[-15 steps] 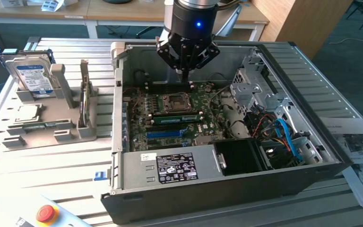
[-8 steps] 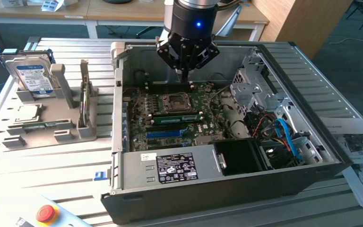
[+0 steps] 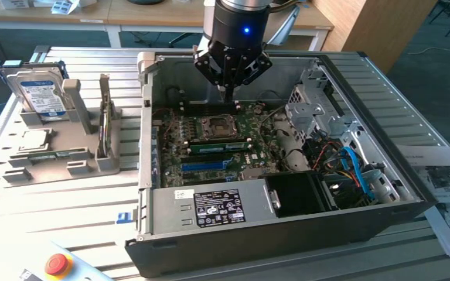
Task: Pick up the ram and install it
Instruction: 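Press down the ram until it locks into place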
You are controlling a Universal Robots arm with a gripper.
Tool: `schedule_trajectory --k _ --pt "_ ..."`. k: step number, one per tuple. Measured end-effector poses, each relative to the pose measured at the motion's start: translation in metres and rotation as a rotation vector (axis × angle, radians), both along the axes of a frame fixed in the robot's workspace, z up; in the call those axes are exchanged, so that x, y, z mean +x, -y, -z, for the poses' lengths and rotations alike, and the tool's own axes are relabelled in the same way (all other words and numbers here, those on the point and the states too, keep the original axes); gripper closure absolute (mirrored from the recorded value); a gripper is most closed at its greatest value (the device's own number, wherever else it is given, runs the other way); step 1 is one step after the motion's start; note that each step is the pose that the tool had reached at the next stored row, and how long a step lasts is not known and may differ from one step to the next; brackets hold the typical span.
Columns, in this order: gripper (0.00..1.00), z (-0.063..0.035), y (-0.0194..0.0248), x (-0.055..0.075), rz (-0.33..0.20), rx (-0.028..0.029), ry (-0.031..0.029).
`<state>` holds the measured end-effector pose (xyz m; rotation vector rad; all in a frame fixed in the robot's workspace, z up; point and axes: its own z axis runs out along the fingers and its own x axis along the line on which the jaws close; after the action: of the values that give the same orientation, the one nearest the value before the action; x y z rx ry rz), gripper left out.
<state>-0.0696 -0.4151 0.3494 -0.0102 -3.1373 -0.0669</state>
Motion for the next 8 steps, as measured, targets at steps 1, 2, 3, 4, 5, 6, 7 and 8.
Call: schedule_trajectory --k 1,2,3,4,5,6,7,8 --pt "0.90 0.0000 0.0000 0.0000 0.000 0.0000 0.0000" --pt "0.90 0.0000 0.0000 0.0000 0.000 0.0000 -0.0001" --pt "0.90 0.0000 0.0000 0.0000 0.000 0.0000 -0.0001" --pt "0.90 0.0000 0.0000 0.0000 0.000 0.0001 0.0000" --pt "0.90 0.0000 0.0000 0.0000 0.000 0.0000 -0.0001" --pt "0.90 0.0000 0.0000 0.0000 0.000 0.0000 0.0000" --pt "0.90 0.0000 0.0000 0.0000 0.000 0.0000 -0.0001" --pt "0.90 0.0000 0.0000 0.0000 0.000 -0.0001 -0.0001"
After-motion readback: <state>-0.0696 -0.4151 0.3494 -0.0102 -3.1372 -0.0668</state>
